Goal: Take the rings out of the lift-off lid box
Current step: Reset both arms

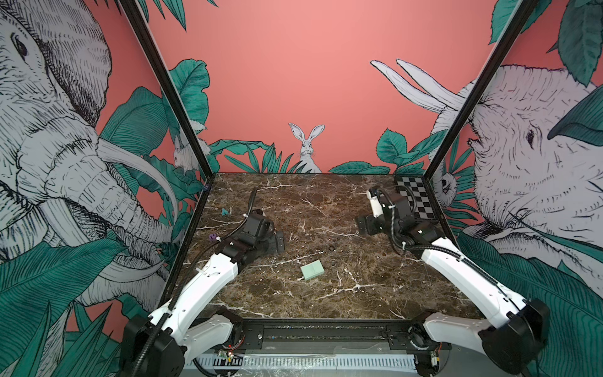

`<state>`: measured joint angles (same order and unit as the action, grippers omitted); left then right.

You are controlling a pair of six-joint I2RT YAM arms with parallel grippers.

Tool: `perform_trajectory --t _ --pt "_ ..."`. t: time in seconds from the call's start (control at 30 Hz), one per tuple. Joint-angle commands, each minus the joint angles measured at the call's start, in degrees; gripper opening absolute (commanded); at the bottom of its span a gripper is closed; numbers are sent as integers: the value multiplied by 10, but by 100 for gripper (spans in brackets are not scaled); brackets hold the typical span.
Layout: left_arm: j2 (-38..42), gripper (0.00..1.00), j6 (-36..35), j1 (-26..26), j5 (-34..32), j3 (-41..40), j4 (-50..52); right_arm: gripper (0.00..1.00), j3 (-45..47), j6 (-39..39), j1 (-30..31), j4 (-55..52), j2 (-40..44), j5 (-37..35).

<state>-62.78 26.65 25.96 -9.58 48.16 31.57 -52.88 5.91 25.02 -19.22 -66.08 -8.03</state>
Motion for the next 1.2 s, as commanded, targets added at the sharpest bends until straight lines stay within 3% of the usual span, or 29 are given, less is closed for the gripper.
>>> perform_trajectory --t 0.0,0.1,0.2,0.33,0.43,0.53,0.7,0.73,0.77,0.8,0.87,0.93,1.17 --pt "-8 99 -158 -61 -97 -28 -79 99 146 -58 -74 185 58 -15" --pt "-15 99 -232 -114 -107 -113 -260 99 214 -71 -125 283 56 -51" --pt "-39 99 -266 -152 -98 -169 -385 99 248 -66 -187 356 4 -7" --pt "-96 99 -324 -181 -76 -235 -599 99 314 -70 -239 553 -65 47" --pt "-179 99 -330 -200 -53 -228 -707 99 315 -43 -268 670 -152 92" --pt "-232 99 -327 -210 -23 -204 -716 99 313 -47 -270 745 -237 131" --pt "-282 100 -338 -218 15 -257 -875 99 312 -48 -268 723 -225 113" --pt "-262 100 -328 -220 17 -244 -807 99 311 -51 -268 717 -221 116" --pt "-257 100 -327 -221 20 -243 -802 99 310 -50 -268 724 -227 120" --pt "-275 100 -332 -222 21 -250 -851 99 309 -48 -268 727 -228 118" --pt "-258 100 -327 -222 22 -245 -803 99 309 -54 -269 721 -226 129" --pt "-270 100 -331 -222 20 -253 -845 99 308 -56 -267 719 -226 133" --pt "-261 100 -328 -222 20 -248 -815 99 301 -63 -256 709 -228 108"
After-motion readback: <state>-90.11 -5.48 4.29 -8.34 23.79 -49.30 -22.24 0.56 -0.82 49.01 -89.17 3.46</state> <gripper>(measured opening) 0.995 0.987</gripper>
